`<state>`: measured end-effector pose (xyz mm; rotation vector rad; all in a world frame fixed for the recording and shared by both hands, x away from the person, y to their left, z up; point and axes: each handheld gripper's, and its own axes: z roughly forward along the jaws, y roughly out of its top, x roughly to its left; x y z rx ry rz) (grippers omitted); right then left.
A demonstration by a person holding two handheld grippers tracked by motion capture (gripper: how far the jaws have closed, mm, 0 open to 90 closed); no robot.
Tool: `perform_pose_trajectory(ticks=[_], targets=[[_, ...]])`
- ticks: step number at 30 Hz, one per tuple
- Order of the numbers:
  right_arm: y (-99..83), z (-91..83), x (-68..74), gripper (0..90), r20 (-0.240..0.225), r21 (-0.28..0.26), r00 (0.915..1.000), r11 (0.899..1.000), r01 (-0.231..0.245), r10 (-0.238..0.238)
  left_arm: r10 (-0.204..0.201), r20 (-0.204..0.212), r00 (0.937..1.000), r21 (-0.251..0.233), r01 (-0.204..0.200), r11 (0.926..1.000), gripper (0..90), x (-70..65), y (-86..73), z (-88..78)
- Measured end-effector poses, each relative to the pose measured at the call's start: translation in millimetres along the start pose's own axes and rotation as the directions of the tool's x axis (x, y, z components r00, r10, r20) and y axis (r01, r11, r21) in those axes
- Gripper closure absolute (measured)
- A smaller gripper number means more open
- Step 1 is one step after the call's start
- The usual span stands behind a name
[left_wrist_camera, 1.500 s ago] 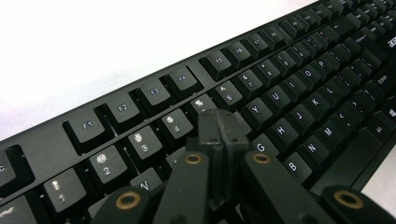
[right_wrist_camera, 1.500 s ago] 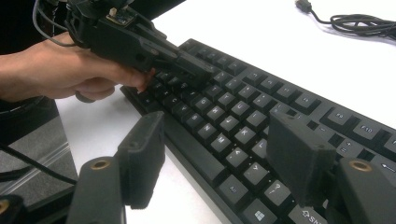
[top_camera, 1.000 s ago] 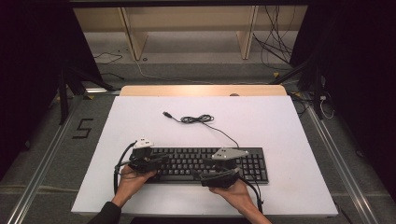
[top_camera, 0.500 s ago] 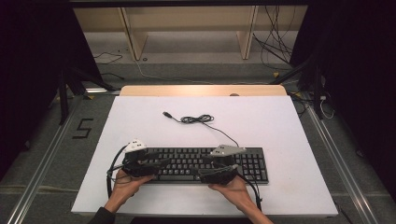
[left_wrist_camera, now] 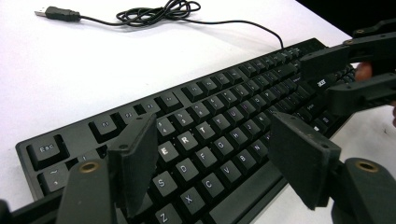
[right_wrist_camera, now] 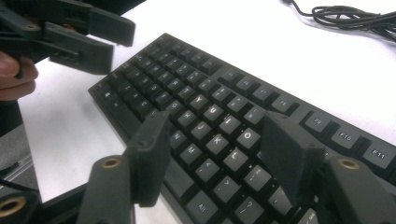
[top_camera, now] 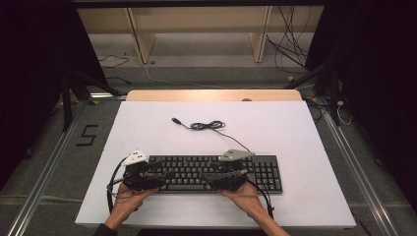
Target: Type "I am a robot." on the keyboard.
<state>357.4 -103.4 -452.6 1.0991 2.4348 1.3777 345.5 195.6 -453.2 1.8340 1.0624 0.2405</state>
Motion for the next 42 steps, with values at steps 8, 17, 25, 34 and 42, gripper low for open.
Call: perform_pose_trajectory(ticks=[8,17,25,34,42], targets=[[3.7,5.8,-2.8,57.6,0.011,0.023,0.9999,1.0,0.001,-0.002,-0.005,-0.002,1.0,-0.022,0.005,0.9997,30.5,0.0,-3.4,-5.5],[6.3,12.6,-3.9,75.3,0.016,0.046,0.9998,0.999,0.006,-0.006,0.003,-0.001,1.0,-0.031,-0.003,0.9995,29.3,-1.9,-6.9,-7.7],[7.0,17.3,-8.1,86.5,0.031,0.066,0.9995,0.998,0.005,-0.007,0.004,-0.002,1.0,-0.048,-0.004,0.9989,28.9,-2.5,-9.4,-11.8],[7.7,24.6,-10.7,90.0,0.064,0.09,0.9979,0.996,0.002,-0.008,0.0,-0.003,1.0,-0.063,-0.001,0.998,28.9,-3.2,-12.9,-15.1],[9.1,33.3,-12.5,90.0,0.079,0.109,0.9968,0.994,0.0,-0.008,-0.001,-0.008,1.0,-0.077,0.0,0.997,28.8,-1.2,-16.1,-20.0]])
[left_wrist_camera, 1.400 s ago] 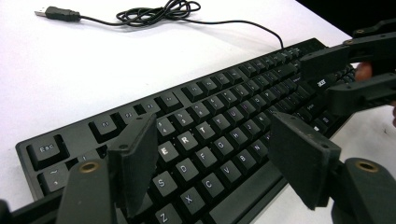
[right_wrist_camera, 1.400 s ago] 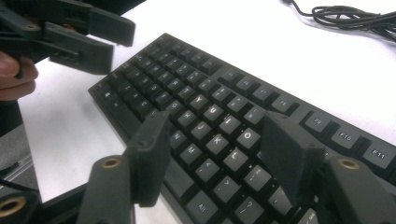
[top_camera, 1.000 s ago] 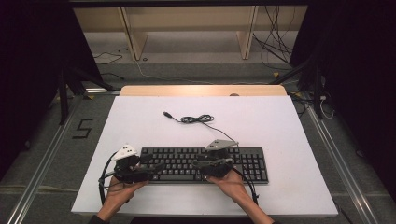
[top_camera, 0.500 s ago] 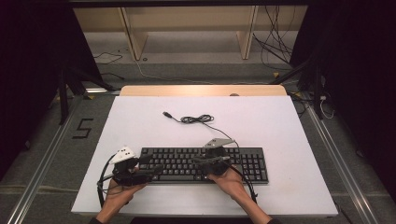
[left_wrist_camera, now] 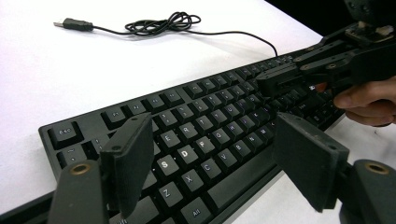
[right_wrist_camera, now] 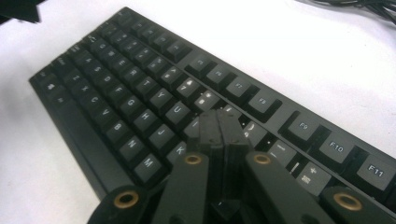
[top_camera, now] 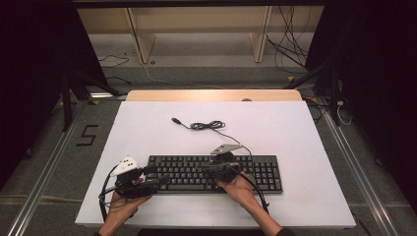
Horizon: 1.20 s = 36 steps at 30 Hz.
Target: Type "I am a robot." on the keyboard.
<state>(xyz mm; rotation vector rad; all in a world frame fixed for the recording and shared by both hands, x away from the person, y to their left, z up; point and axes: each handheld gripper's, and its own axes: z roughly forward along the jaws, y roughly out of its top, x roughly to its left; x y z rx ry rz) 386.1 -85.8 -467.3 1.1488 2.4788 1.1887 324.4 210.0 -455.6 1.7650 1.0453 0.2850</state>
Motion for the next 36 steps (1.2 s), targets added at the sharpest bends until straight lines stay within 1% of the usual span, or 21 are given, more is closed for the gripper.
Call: perform_pose_trajectory(ticks=[6,11,16,18,20,22,25,27,28,29,31,32,33,36], targets=[[0.3,6.4,-1.3,90.0,0.01,0.021,0.9999,1.0,-0.003,0.002,0.011,-0.003,0.9999,-0.001,-0.011,0.9999,28.8,-1.1,-1.3,0.1],[0.5,8.9,-2.3,90.0,0.015,0.027,0.9999,1.0,-0.007,0.007,0.019,-0.002,0.9998,0.003,-0.019,0.9998,28.8,-1.9,-1.8,0.2],[0.6,9.6,-2.8,90.0,0.014,0.031,0.9998,0.999,-0.011,0.01,0.011,-0.004,0.9999,-0.004,-0.011,0.9999,28.8,-2.1,-2.0,0.1],[0.0,11.0,-2.9,90.0,0.022,0.043,0.9997,0.999,-0.009,0.008,0.012,-0.004,0.9999,-0.005,-0.012,0.9999,28.7,-2.2,-2.0,-0.1],[-0.9,11.9,-2.7,90.0,0.024,0.039,0.9997,0.999,-0.01,0.009,0.014,-0.004,0.9999,-0.004,-0.014,0.9999,28.8,-1.9,-1.9,-0.5],[-0.8,12.0,-1.8,90.0,0.029,0.041,0.9996,0.999,-0.001,-0.001,0.013,-0.005,0.9999,-0.004,-0.013,0.9999,28.7,-1.7,-2.2,-0.7],[-0.9,12.0,-1.4,90.0,0.033,0.038,0.9995,0.999,-0.005,0.004,0.013,-0.006,0.9999,-0.006,-0.013,0.9999,28.8,-1.3,-2.5,-0.8],[-0.6,11.1,-1.9,90.0,0.027,0.035,0.9995,0.999,-0.016,0.015,0.014,-0.008,0.9999,-0.007,-0.014,0.9999,28.8,-0.6,-2.6,-0.9],[-0.6,10.4,-2.3,90.0,0.027,0.029,0.9994,0.999,-0.021,0.021,0.013,-0.007,0.9999,-0.009,-0.013,0.9999,28.8,-0.3,-2.8,-0.8],[-0.5,9.0,-2.7,87.5,0.017,0.019,0.9995,0.999,-0.027,0.027,0.014,-0.008,0.9999,-0.009,-0.014,0.9999,28.7,0.1,-3.0,-0.8],[0.5,4.7,-3.5,85.7,0.003,0.001,0.9993,0.999,-0.037,0.037,0.014,-0.012,0.9998,-0.012,-0.014,0.9998,28.8,0.3,-3.4,-0.8],[0.8,2.5,-3.9,84.2,-0.003,-0.018,0.9993,0.999,-0.038,0.038,0.014,-0.012,0.9998,-0.014,-0.014,0.9998,28.8,0.3,-3.4,-0.8],[1.3,-0.1,-3.5,81.4,-0.014,-0.03,0.9989,0.999,-0.046,0.045,0.013,-0.012,0.9998,-0.016,-0.013,0.9998,28.8,0.2,-3.5,-0.8],[2.3,-6.4,-1.5,73.7,-0.041,-0.061,0.9983,0.997,-0.043,0.04,0.017,-0.014,0.9998,-0.018,-0.017,0.9997,28.8,0.3,-3.6,-0.9]])
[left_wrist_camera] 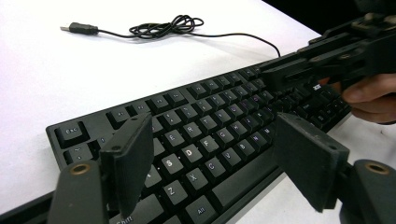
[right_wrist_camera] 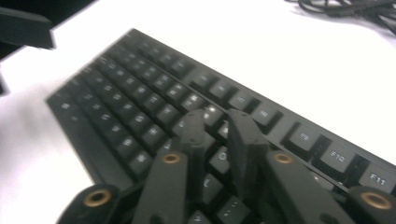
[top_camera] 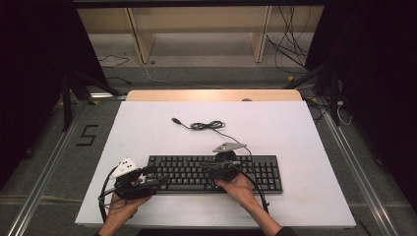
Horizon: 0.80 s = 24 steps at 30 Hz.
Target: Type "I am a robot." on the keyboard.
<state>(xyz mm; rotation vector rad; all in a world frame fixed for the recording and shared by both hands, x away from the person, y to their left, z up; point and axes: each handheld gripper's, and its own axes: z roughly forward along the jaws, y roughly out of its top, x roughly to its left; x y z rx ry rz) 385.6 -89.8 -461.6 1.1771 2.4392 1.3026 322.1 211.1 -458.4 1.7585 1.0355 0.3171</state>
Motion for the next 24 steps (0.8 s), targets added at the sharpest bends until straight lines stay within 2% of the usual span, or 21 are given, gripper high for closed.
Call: perform_pose_trajectory(ticks=[2,5,10,17,24], targets=[[0.3,-2.4,2.5,64.0,-0.017,-0.004,0.9998,1.0,0.002,-0.002,-0.004,-0.002,1.0,0.0,0.004,1.0,28.7,0.5,-0.2,-0.2],[0.0,-4.8,5.2,55.3,-0.036,-0.012,0.9993,1.0,0.013,-0.013,-0.004,-0.004,1.0,-0.002,0.004,1.0,28.7,0.9,-0.1,-1.0],[-0.2,-8.4,10.4,45.7,-0.062,-0.026,0.9977,0.999,0.024,-0.026,-0.01,-0.006,0.9999,-0.009,0.01,0.9999,28.7,1.1,-0.4,-0.9],[1.4,-12.3,20.4,40.8,-0.104,-0.048,0.9938,0.998,0.035,-0.04,-0.009,-0.008,0.9999,-0.011,0.009,0.9999,28.7,0.9,-0.4,-1.0],[2.2,-7.9,28.8,39.8,-0.125,-0.039,0.9906,0.998,0.051,-0.056,-0.009,-0.006,0.9999,-0.013,0.009,0.9999,28.5,0.8,-0.5,-1.3]])
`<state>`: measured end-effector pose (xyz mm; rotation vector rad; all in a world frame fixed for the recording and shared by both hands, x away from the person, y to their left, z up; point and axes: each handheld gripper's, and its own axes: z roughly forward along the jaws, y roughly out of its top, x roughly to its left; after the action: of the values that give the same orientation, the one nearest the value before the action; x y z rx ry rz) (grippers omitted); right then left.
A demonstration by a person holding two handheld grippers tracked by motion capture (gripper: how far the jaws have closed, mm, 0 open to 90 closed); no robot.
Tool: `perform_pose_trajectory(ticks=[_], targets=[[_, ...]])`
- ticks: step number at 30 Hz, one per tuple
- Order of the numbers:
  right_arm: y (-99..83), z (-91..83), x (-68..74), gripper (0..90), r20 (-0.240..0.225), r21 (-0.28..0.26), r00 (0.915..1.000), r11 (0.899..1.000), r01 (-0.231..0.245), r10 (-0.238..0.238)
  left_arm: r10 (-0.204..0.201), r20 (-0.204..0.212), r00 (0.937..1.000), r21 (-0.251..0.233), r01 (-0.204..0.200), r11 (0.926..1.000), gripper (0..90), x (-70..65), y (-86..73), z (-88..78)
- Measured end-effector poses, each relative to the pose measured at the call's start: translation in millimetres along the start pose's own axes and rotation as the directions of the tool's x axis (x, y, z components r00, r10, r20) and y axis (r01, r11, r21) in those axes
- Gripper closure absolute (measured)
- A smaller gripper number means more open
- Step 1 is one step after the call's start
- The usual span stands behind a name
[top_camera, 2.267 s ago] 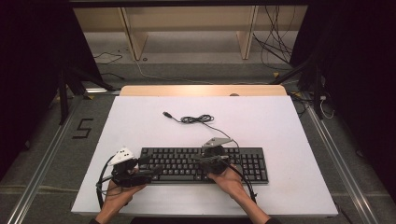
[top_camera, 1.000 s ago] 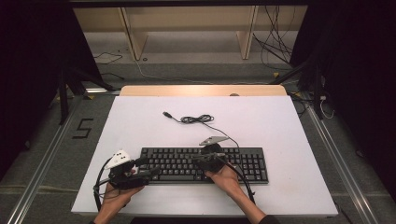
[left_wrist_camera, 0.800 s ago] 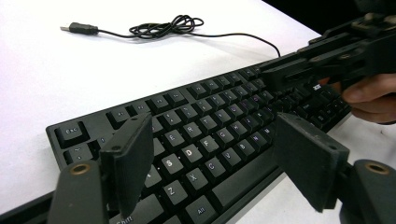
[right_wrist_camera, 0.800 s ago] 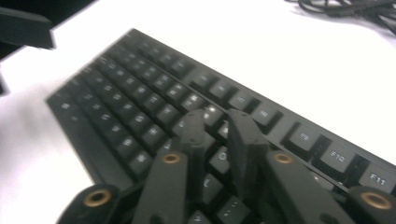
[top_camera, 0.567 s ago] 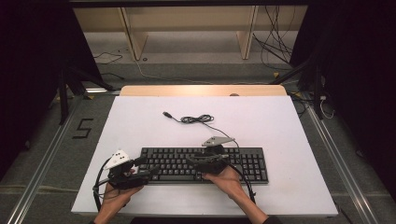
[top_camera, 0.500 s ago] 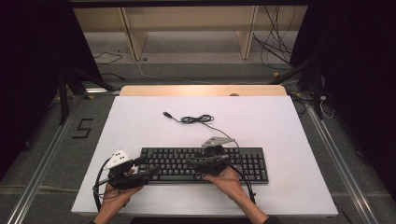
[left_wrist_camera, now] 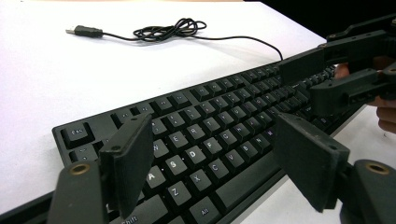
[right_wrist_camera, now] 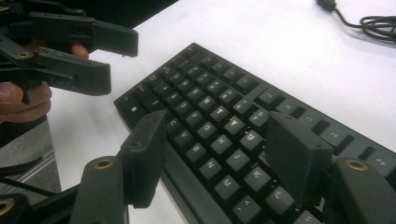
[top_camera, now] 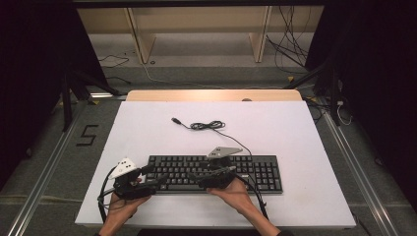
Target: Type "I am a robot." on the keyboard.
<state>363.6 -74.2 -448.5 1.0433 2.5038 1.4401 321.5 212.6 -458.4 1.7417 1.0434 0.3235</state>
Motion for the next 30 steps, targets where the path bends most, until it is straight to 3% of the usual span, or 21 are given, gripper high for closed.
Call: perform_pose_trajectory(ticks=[15,30], targets=[[2.4,17.0,11.1,41.7,-0.023,0.038,0.9993,0.999,0.029,-0.028,0.004,0.002,1.0,-0.013,-0.004,0.9999,25.6,0.0,0.4,-1.8],[0.0,31.4,12.5,85.4,0.017,0.092,0.9988,0.995,0.045,-0.046,0.006,-0.002,1.0,-0.023,-0.006,0.9997,24.5,-0.8,0.9,-2.8]])
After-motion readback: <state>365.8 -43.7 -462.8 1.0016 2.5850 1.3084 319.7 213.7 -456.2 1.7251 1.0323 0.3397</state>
